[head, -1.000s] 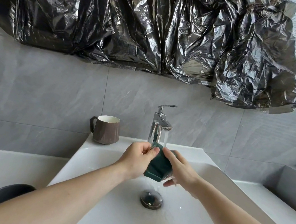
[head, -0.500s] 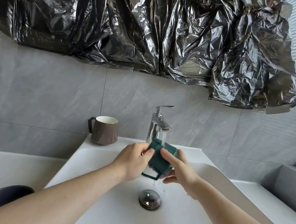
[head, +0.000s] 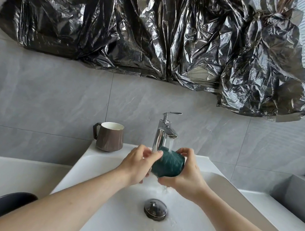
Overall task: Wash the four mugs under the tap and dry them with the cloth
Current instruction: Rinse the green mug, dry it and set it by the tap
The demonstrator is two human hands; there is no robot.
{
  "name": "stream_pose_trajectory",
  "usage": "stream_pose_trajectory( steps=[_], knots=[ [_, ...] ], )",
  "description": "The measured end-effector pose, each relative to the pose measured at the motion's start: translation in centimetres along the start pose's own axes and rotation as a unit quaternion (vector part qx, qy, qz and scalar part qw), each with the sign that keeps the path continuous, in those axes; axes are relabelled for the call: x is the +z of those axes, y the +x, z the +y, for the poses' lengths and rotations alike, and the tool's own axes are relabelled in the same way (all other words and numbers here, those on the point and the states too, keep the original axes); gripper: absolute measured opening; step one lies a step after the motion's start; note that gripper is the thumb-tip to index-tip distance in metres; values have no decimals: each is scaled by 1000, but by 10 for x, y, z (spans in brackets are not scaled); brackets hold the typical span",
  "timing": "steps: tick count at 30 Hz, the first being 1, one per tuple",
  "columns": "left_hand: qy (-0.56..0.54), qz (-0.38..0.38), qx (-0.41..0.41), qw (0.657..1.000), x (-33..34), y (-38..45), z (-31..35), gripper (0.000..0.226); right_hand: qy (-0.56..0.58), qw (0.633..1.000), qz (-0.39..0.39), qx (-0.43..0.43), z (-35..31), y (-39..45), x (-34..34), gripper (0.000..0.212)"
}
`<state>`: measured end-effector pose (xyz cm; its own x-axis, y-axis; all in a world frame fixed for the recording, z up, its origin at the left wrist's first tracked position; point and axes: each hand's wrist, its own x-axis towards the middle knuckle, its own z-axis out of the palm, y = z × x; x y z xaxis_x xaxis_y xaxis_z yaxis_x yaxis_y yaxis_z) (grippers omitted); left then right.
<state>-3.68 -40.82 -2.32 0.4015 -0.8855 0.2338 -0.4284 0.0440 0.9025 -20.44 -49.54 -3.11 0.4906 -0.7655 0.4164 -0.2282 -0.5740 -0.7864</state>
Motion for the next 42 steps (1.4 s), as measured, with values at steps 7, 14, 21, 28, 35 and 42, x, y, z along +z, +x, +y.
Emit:
stream_pose_trajectory(
  steps=[7, 14, 21, 28, 35, 42],
  knots=[
    [-5, -91, -62, 994, 4, -2, 0, 73, -104, 993, -3, -64, 0, -1, -3, 85],
    [-97, -83, -74, 989, 4, -3, 5, 52, -61, 997, -9, -44, 1, -5, -4, 94],
    [-177, -105, -53, 977, 7, -3, -3, 47, 113, 988, -67, 82, 6, 0, -4, 98],
    [-182, -125, -16, 975, 7, -1, -4, 56, 120, 985, -78, 99, 9, 3, -5, 93],
    [-166, -130, -12, 977, 9, 0, -6, 63, 70, 994, -66, 53, 14, 4, -4, 110],
    [-125, -111, 6, 986, 8, -1, -9, 62, 24, 996, -69, 54, 8, 1, -5, 112]
  ],
)
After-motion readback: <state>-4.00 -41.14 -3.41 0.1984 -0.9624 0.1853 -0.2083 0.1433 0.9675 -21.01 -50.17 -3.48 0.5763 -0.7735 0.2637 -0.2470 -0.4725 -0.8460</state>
